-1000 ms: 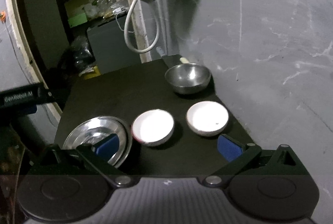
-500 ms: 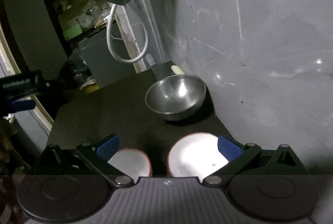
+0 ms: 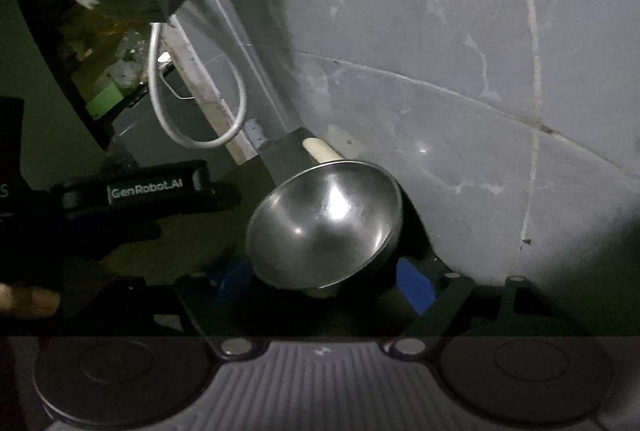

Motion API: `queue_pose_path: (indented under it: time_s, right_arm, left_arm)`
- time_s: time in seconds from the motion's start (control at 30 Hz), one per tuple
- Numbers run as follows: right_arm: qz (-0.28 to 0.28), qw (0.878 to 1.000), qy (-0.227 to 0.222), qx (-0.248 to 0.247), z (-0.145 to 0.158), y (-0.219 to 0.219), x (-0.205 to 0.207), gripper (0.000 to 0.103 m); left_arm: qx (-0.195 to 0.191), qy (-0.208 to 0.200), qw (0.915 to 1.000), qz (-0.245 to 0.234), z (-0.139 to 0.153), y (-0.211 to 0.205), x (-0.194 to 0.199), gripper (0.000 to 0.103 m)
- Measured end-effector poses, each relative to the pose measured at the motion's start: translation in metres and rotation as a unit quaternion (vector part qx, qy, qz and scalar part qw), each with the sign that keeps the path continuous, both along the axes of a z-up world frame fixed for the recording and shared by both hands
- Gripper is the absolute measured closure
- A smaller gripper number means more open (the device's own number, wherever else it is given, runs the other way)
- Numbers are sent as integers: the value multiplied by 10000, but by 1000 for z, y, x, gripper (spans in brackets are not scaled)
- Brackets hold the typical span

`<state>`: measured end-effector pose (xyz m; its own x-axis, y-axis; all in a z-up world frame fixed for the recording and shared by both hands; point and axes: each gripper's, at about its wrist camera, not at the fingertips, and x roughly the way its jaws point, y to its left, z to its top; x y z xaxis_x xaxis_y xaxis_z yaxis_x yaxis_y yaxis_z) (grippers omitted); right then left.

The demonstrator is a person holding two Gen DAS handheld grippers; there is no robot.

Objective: Organize plates and bowls
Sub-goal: 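Move both grippers to the steel bowl with cream handle and grasp its rim, then lift the steel bowl with both grippers and carry it toward the stacked plates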

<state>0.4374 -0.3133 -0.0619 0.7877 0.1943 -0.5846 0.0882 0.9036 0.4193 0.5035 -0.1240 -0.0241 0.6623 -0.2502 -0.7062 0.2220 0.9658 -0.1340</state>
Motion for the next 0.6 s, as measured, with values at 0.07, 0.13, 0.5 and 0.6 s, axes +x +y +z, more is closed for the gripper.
queue_pose_path:
  time_s: [0.07,0.13,0.5,0.6]
  right_arm:
    - [-90,9999,49,-15,-5,-1,6,25]
    - [-142,9998,143,-78,-11,-1,11,31]
    - [-88,9995,254,-163,-21,1,20,55]
    - [-73,9995,260,-179,-19,0,18,58]
  left_arm:
    - [-70,77,9999,-77,-6,-2,6,2]
    - [-109,176,9997,-89,-11,-4,11,10]
    - [-495,747,9956,-257,-32,-16,16,78]
    - [-443,744,9959,-254,-32,-18,14,84]
